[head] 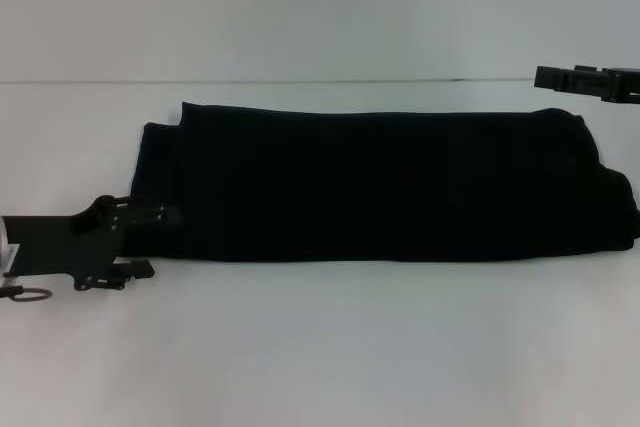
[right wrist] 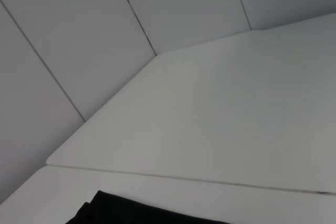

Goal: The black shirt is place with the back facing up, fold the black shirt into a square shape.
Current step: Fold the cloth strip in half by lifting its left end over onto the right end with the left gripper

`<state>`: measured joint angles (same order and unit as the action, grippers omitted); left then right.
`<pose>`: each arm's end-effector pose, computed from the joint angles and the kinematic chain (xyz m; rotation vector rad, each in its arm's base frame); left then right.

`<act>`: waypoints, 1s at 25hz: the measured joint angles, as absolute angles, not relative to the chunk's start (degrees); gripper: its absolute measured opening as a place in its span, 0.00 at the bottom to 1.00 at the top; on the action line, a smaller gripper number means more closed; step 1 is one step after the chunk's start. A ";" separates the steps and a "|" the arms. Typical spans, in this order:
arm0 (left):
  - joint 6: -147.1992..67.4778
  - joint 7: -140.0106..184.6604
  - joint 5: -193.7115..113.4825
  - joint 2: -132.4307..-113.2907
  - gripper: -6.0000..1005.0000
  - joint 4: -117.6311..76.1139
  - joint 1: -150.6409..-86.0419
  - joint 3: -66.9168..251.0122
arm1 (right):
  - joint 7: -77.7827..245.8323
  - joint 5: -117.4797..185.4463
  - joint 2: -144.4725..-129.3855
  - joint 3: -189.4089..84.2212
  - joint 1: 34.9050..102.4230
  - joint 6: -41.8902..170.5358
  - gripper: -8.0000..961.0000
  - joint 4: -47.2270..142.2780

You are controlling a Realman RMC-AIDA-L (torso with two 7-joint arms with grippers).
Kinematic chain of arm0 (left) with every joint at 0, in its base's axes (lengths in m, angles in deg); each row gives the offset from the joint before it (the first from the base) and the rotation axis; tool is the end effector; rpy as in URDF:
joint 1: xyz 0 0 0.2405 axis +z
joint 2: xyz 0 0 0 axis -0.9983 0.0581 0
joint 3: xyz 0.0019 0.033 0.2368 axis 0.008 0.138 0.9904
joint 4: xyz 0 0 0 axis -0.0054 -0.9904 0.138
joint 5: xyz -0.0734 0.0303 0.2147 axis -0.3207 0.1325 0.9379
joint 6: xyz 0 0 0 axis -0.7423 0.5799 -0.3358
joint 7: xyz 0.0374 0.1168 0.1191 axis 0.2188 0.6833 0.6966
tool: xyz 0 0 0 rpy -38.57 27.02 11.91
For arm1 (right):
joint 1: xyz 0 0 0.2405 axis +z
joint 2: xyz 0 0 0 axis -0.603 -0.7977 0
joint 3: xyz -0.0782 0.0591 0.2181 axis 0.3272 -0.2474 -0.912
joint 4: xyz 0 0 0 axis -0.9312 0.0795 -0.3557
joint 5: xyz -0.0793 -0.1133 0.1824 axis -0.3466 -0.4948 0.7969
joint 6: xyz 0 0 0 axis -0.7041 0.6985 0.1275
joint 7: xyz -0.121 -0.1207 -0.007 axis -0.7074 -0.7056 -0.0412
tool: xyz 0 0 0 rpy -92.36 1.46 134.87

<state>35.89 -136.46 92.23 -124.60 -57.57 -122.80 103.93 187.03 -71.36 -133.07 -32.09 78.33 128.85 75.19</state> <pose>-0.3162 0.3654 0.0213 -1.6121 -2.3833 -0.6084 0.2636 0.4448 0.0715 -2.2652 1.1266 0.6775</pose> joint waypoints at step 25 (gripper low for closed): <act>26.70 -140.39 93.89 -124.15 0.88 -52.36 -123.49 102.31 | 186.94 -71.03 -133.41 -32.63 78.13 126.75 0.97 75.33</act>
<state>26.70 -140.39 93.89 -124.15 -52.36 -123.49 102.31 186.94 -71.03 -133.41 -32.63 78.13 126.75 75.33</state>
